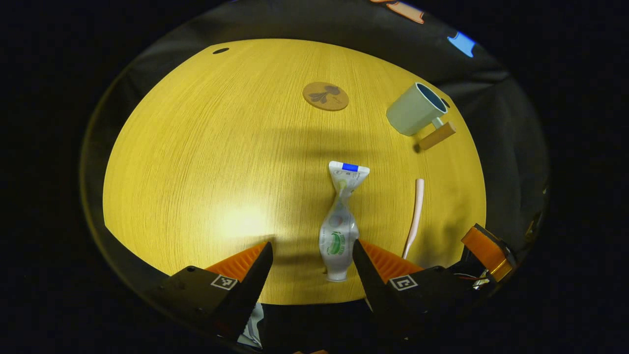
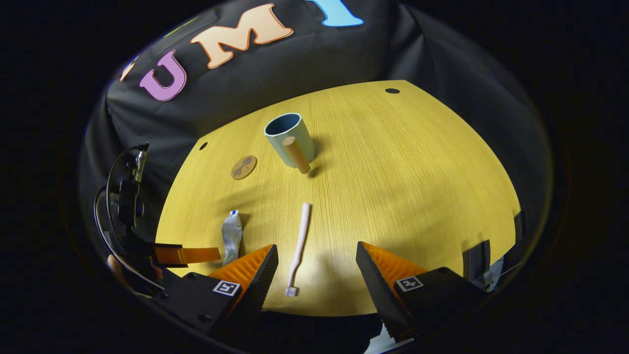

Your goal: Put the toothbrush and toothpaste on the desktop into the cup, then pick up the cup and place it on the coaster on the desktop.

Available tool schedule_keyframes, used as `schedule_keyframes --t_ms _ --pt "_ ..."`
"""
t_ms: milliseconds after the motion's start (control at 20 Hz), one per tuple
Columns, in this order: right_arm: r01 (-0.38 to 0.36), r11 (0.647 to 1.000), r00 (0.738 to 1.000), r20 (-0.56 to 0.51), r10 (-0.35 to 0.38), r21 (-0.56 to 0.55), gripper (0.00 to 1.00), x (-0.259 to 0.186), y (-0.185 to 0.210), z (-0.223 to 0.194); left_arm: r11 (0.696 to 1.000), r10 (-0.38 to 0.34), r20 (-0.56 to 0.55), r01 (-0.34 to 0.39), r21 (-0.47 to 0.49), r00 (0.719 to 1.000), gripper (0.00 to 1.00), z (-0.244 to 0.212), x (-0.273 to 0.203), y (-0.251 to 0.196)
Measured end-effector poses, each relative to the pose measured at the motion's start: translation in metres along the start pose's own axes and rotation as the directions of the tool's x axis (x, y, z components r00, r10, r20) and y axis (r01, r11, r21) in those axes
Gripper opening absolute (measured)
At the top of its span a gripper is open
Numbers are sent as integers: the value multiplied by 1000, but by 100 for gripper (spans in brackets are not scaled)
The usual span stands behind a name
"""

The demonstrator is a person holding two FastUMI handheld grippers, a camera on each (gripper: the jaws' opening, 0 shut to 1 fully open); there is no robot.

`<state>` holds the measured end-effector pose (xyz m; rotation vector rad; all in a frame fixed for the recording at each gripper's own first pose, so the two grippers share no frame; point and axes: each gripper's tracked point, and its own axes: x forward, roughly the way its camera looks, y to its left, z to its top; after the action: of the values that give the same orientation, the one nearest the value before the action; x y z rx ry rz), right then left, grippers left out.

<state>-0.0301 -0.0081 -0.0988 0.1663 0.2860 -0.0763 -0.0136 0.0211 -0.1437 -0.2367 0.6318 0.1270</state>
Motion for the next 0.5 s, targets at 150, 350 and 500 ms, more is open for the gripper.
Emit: schedule_keyframes --t_ms 150,350,500 --pt "-6 1000 1000 -9 6 -21 99 2 3 1 1000 -1 10 1 -6 1000 96 1 -1 0" --pt "-12 999 1000 -23 11 -51 99 7 6 4 1000 -15 47 15 -1 999 96 9 -3 -2" --pt "-24 995 998 -53 19 -94 99 11 13 4 1000 -22 76 23 -8 997 95 14 -5 -2"
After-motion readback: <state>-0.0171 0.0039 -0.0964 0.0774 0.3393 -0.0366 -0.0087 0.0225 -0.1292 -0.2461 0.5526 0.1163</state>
